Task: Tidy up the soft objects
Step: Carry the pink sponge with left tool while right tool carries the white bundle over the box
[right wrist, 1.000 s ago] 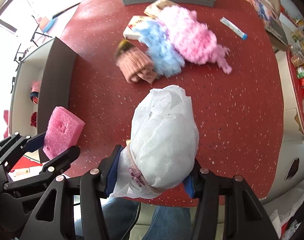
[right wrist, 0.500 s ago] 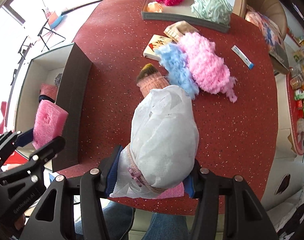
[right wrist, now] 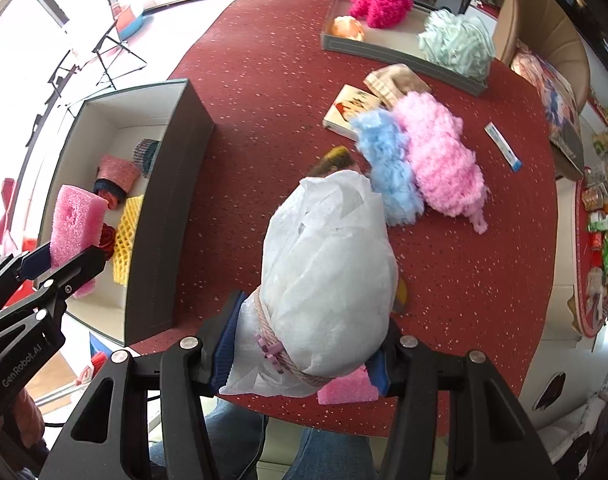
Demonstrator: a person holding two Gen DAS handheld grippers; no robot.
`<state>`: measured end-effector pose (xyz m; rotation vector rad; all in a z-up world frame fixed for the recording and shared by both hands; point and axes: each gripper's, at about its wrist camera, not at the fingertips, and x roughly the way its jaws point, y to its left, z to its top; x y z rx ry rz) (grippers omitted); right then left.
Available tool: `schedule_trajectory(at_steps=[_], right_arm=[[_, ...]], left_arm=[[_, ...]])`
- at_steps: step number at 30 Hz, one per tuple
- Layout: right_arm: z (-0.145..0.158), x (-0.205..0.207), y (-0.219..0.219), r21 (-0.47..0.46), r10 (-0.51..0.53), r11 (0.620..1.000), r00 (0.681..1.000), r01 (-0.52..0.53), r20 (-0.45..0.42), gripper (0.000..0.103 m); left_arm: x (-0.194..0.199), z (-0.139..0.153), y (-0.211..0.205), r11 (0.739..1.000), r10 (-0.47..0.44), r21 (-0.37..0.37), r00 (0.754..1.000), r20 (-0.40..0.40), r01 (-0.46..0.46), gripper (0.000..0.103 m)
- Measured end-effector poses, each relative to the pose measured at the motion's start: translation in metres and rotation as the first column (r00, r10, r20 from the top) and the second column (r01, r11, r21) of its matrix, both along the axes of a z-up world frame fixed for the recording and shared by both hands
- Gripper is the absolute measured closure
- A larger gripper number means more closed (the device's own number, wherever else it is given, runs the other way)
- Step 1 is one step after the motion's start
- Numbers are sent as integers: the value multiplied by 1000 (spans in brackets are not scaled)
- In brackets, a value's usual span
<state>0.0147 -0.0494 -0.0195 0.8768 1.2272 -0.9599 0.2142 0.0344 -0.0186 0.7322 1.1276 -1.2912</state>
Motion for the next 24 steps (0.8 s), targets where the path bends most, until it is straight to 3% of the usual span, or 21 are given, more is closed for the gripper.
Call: schedule_trajectory(at_steps=[14, 24], right_arm=[[8, 58, 2, -9, 135, 991, 991, -135, 25, 46], [11, 111, 5, -19, 244, 970, 968, -243, 55, 46]], left_arm=[[71, -11, 29, 977, 210, 23, 977, 25, -211, 54], [98, -17, 37, 960, 277, 31, 960, 39, -278, 54]])
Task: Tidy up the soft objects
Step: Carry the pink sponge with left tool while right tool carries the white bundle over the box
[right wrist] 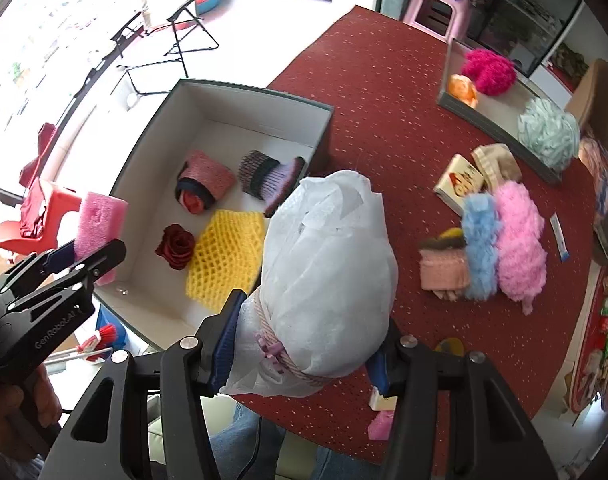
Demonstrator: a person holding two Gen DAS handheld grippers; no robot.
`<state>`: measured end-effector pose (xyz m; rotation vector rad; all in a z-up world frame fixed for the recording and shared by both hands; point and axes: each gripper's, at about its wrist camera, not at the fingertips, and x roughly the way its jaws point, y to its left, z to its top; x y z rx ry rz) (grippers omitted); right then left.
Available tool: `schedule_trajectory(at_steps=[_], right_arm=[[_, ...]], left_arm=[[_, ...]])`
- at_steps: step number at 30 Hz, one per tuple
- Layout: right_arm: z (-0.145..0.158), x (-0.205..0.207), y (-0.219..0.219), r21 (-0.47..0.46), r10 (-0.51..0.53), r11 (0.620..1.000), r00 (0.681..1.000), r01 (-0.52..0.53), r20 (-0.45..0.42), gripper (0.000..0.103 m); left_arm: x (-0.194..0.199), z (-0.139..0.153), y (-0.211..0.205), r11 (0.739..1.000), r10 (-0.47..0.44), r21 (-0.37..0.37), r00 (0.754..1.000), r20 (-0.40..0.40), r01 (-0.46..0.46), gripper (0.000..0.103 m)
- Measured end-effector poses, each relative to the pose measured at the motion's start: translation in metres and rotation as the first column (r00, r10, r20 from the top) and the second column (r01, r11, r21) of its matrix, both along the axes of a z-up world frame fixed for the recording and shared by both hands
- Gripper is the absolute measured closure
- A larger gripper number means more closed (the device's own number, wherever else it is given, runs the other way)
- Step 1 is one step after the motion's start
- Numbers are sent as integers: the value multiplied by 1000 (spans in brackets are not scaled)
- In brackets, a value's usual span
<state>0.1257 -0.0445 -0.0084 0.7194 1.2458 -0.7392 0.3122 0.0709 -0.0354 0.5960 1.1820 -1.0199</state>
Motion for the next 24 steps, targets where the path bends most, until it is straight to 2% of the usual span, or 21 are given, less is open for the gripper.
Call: schedule_trajectory(at_steps=[9, 24], right_arm=[[-4, 26, 8, 16, 62, 998, 998, -62, 3, 46], [-13, 43, 19, 45, 111, 993, 994, -111, 4, 46]], left_arm=[[3, -11, 5, 999, 7, 38, 1000, -2, -7, 54], [13, -21, 14, 997, 24, 68, 1000, -1, -24, 54]])
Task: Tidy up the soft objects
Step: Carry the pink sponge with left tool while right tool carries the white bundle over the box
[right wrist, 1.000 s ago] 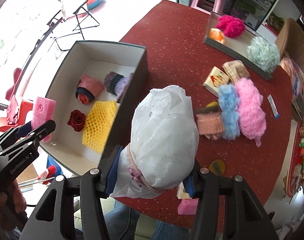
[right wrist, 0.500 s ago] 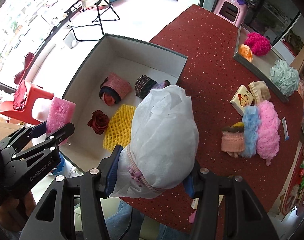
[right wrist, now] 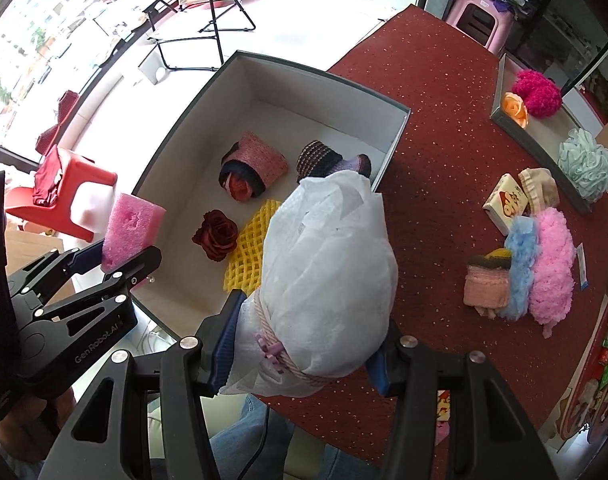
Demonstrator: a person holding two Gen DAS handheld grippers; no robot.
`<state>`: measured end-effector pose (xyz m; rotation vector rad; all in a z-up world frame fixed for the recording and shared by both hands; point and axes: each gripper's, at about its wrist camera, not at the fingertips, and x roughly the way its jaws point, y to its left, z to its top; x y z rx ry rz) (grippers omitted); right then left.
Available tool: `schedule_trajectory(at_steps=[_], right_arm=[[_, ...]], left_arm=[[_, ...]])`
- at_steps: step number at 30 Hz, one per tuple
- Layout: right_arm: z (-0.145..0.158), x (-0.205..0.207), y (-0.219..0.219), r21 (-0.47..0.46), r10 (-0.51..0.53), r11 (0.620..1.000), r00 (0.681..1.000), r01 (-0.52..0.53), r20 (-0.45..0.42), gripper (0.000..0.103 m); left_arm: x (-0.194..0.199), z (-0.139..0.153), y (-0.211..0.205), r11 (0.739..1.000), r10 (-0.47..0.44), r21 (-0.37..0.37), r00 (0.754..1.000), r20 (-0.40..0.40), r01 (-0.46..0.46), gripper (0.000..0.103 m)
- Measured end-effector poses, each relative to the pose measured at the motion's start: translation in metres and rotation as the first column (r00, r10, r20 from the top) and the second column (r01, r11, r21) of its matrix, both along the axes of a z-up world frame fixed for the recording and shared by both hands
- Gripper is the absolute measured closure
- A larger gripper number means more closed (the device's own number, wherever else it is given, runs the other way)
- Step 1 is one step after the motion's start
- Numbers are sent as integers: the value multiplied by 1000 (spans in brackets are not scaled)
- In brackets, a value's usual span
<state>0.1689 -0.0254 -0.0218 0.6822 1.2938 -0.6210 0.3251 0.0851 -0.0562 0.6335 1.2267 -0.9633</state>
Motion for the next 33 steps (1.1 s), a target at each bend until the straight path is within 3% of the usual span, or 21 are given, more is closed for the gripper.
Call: schedule_trajectory(at_steps=[33], right_arm=[[-11, 20, 9, 15, 59, 998, 998, -59, -13, 46]], left_arm=[[5, -10, -3, 998, -38, 40, 999, 6, 38, 54]])
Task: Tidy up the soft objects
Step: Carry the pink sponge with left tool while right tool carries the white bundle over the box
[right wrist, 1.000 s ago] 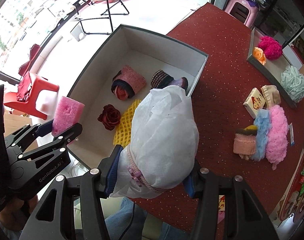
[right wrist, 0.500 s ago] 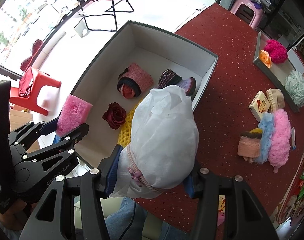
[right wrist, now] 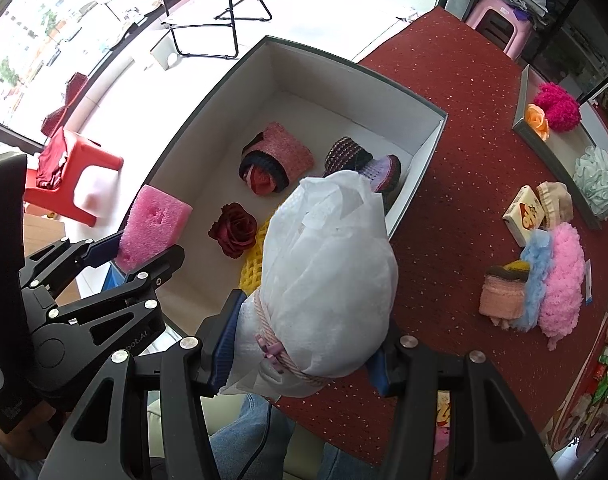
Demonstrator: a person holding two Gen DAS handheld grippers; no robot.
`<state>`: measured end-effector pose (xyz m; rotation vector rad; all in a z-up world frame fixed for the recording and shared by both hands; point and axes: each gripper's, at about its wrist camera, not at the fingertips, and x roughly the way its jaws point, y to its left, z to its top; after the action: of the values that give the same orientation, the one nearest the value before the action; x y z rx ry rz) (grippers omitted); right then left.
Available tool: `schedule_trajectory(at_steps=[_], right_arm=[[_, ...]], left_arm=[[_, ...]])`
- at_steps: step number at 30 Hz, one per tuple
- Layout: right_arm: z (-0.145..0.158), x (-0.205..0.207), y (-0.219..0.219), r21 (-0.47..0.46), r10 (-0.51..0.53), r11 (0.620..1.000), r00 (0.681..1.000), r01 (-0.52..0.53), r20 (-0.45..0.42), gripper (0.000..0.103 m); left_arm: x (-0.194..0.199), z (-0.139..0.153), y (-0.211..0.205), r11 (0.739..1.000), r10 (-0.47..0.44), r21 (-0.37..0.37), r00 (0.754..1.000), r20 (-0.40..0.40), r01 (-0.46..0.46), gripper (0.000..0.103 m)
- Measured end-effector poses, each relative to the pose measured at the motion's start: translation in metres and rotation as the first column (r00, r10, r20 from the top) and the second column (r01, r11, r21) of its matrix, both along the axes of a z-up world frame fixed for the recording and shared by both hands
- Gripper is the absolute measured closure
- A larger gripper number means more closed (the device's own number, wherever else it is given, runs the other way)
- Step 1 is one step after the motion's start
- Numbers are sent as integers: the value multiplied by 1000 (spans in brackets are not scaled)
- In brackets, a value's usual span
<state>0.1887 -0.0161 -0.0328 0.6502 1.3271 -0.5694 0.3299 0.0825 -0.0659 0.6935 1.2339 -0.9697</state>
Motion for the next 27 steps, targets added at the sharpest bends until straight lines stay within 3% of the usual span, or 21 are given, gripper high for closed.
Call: schedule_trajectory(at_steps=[27], right_arm=[[-12, 13, 0, 23, 14, 1000, 1000, -14, -13, 46]], left_arm=[[0, -8, -8, 999, -30, 26, 1000, 3, 30, 54]])
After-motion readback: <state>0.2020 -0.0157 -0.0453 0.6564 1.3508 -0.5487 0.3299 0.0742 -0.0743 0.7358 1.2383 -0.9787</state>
